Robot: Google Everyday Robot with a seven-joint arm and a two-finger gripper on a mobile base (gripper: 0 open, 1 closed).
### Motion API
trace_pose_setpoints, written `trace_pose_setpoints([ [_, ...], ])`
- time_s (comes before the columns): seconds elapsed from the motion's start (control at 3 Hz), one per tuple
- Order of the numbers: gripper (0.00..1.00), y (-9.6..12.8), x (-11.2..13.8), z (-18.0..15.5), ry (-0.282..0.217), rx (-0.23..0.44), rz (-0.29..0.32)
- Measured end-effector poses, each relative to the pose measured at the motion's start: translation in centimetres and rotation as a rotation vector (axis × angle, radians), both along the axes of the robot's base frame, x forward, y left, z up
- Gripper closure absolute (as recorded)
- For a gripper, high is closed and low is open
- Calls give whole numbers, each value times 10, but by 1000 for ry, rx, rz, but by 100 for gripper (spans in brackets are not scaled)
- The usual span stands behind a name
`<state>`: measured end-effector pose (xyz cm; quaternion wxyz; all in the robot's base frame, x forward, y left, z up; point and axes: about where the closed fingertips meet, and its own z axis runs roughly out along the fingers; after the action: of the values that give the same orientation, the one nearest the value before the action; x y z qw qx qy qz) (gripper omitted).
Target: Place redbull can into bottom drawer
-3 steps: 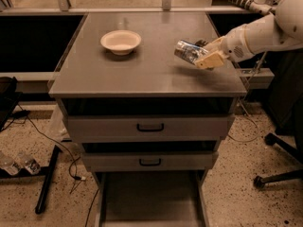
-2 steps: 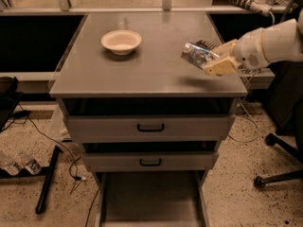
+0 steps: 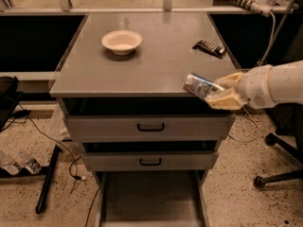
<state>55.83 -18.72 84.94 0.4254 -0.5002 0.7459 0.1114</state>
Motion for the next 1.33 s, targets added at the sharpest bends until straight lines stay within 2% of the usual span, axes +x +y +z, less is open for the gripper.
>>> trace_pose_setpoints([
  [0.33,100,10,-32,-60,43,-4,-14],
  [0.67,100,20,-50,-135,105,6,-44],
  [1.0,100,20,-50,-135,105,6,-44],
  [1.33,100,31,-45,-178,183,19,-41],
])
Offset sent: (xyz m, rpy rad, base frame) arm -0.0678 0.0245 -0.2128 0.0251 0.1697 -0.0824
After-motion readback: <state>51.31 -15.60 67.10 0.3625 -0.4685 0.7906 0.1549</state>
